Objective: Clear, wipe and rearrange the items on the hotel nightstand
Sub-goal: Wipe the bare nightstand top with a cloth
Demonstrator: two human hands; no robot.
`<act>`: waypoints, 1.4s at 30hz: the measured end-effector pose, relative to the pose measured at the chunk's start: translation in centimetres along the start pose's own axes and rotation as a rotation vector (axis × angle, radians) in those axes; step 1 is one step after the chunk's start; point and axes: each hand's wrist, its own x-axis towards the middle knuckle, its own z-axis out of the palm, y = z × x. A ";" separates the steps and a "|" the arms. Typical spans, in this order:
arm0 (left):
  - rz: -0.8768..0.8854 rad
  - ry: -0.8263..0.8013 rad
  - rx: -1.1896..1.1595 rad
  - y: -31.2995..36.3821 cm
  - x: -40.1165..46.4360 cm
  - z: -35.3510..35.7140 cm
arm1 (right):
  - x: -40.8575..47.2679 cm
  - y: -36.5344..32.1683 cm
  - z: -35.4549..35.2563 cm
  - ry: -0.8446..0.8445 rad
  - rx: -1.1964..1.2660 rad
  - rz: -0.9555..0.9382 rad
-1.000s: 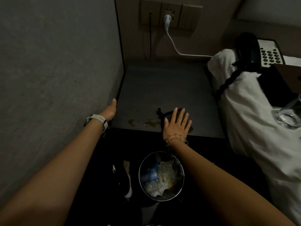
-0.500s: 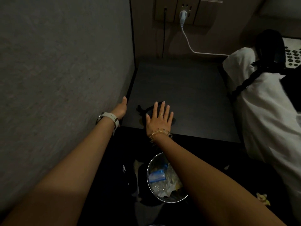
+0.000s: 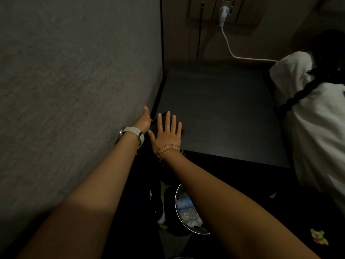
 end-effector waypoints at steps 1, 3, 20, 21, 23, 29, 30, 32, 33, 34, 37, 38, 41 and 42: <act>-0.001 0.015 -0.016 0.0 0.2 -0.1 | 0.0 -0.2 0.0 -0.003 -0.009 -0.018; 0.007 0.062 -0.039 -0.1 0.5 -0.2 | -0.1 -0.5 0.0 -0.009 -0.026 -0.060; 0.062 0.074 0.057 -0.8 0.6 0.1 | -0.4 4.1 0.3 0.018 -0.326 -0.542; 0.057 0.058 0.078 -0.8 0.5 0.2 | -0.5 4.7 0.2 0.022 -0.326 -0.552; 0.040 0.045 0.114 -0.8 0.1 0.4 | -1.0 6.1 0.0 0.030 -0.340 -0.559; -0.061 -0.048 0.117 -0.8 -0.8 0.7 | -2.6 11.4 -1.4 0.039 -0.356 -0.552; -0.077 -0.073 0.106 -0.9 -0.9 0.7 | -2.9 12.1 -1.6 0.039 -0.360 -0.550; -0.068 -0.096 0.110 -1.2 -0.8 0.8 | -3.3 13.6 -2.0 0.029 -0.366 -0.546; -0.056 -0.096 0.126 -1.3 -0.7 0.8 | -3.5 14.3 -2.2 0.021 -0.367 -0.541; -0.044 -0.094 0.148 -1.5 -0.6 0.9 | -3.7 15.0 -2.4 0.016 -0.368 -0.536; 0.000 -0.093 0.210 -1.5 -0.5 1.0 | -4.5 17.1 -3.0 0.009 -0.369 -0.515; 0.008 -0.098 0.229 -1.5 -0.5 1.0 | -4.7 17.9 -3.2 0.007 -0.366 -0.506; 0.016 -0.116 0.262 -1.6 -0.6 1.0 | -5.5 20.2 -3.8 0.003 -0.361 -0.473; 0.017 -0.114 0.267 -1.7 -0.7 1.0 | -5.8 21.0 -4.0 -0.002 -0.361 -0.463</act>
